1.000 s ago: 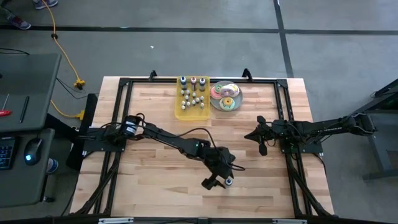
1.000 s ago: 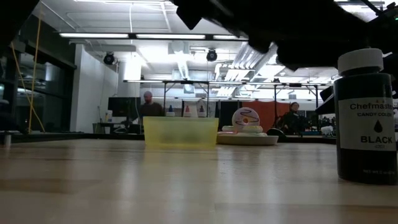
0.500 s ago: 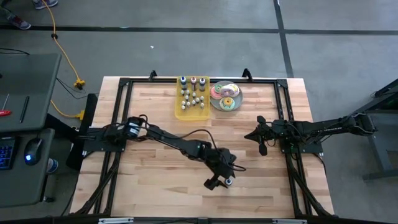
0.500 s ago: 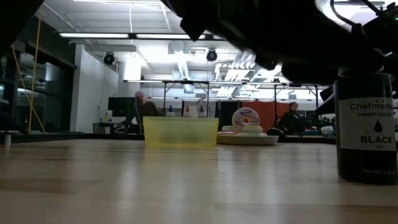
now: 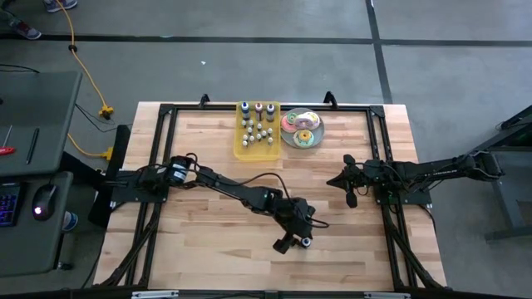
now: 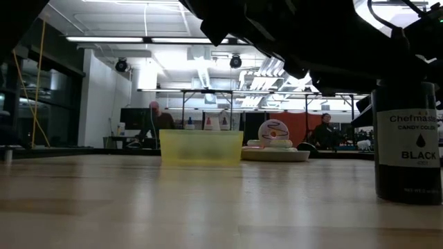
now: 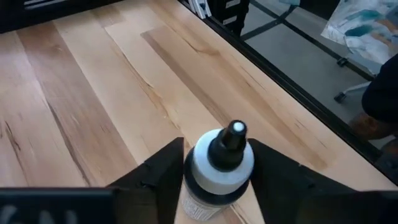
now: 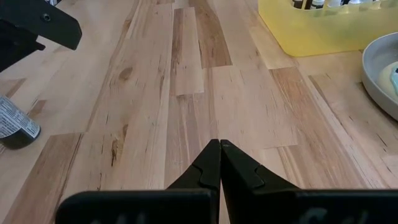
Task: Pick & Place food coloring
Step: Put the big black food coloring bottle into the bin
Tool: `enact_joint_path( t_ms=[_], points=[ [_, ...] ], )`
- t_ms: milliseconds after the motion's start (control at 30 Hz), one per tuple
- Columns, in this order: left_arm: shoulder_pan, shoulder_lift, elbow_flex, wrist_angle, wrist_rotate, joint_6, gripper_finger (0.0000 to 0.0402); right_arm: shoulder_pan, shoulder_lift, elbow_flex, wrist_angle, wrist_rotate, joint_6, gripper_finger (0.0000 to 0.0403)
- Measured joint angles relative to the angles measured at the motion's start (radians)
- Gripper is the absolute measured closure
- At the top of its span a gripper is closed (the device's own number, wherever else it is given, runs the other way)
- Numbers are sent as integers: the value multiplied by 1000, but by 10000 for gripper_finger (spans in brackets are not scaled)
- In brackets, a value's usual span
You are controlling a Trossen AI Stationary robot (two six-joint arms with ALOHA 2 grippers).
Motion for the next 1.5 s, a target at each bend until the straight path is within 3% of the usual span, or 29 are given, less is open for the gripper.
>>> enact_joint_path(
  t_ms=[267, 600, 1000, 1500],
  points=[
    [0, -1, 2, 6, 0, -7, 298, 0, 0, 0, 0, 0, 0, 402],
    [8, 0, 63, -37, -23, -199, 298, 0, 0, 0, 0, 0, 0, 402],
    [35, -13, 361, -426, -2, -127, 297, 0, 0, 0, 0, 0, 0, 402],
    [82, -214, 375, -684, -2, -12, 296, 0, 0, 0, 0, 0, 0, 402]
  ],
)
